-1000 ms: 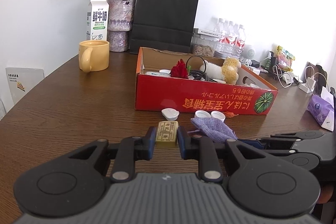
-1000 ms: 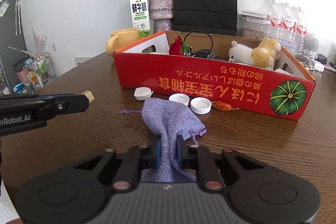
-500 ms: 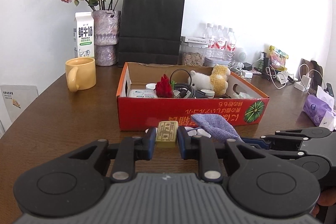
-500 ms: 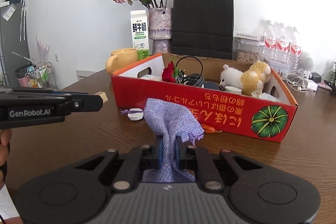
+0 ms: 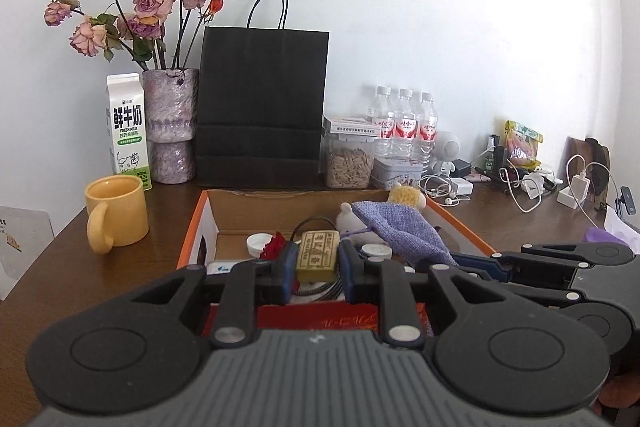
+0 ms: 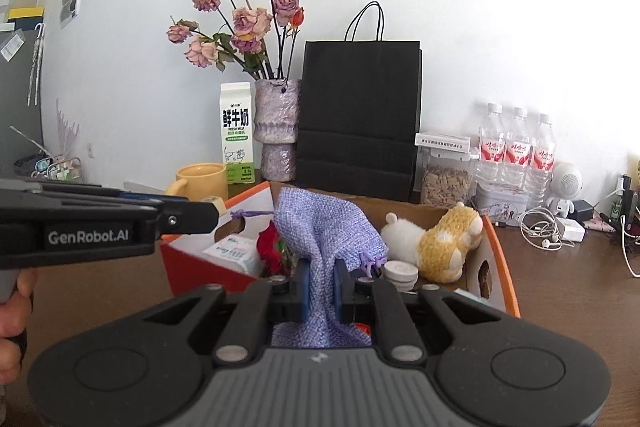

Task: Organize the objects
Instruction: 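Carry the block and pouch into the cardboard box and open both tools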

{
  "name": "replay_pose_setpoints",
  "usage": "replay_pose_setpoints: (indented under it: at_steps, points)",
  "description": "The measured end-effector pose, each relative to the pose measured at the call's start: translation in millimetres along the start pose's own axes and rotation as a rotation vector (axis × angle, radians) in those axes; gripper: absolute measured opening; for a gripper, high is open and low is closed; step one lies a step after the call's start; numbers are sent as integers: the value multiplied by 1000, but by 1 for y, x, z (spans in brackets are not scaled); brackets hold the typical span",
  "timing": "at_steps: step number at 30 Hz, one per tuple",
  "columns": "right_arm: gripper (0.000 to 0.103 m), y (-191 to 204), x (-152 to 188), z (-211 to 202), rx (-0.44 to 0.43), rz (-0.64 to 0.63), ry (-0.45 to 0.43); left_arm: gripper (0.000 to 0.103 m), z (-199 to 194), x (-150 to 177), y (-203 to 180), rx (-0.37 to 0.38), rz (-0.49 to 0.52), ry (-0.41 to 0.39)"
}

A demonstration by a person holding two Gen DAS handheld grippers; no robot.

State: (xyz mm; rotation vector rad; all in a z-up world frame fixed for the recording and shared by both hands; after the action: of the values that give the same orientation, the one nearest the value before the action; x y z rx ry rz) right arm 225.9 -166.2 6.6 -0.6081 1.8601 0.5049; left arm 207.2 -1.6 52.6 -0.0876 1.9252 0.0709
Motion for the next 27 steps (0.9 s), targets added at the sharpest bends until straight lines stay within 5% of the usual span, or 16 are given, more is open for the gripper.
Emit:
replay_pose_setpoints:
  at_steps: [10, 21, 23, 26, 27]
  points:
    - [10, -48, -28, 65, 61, 47, -21, 23, 75, -27, -14, -44, -35, 4]
    - [15, -79, -8, 97, 57, 100, 26, 24, 122, -25, -14, -51, -26, 29]
    - [42, -81, -5, 98, 74, 109, 41, 28, 122, -23, -13, -60, -29, 33]
    - [91, -79, -2, 96, 110, 103, 44, 72, 118, -21, -13, -68, -38, 16]
    - [95, -78, -2, 94, 117, 94, 33, 94, 116, -21, -14, -78, -37, 6]
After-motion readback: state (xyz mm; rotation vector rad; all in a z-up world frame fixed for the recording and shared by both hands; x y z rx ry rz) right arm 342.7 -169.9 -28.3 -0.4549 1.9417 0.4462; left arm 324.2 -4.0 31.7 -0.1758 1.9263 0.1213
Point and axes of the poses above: each gripper's, at about its wrist camera, not at the fingertips, and z roughly the way its jaws point, y to its left, x to its underside, the point moved 2 cm from there along z, roughly the way its jaws point, and after that the axes turned 13 degrees about -x, right-handed, at the moved point
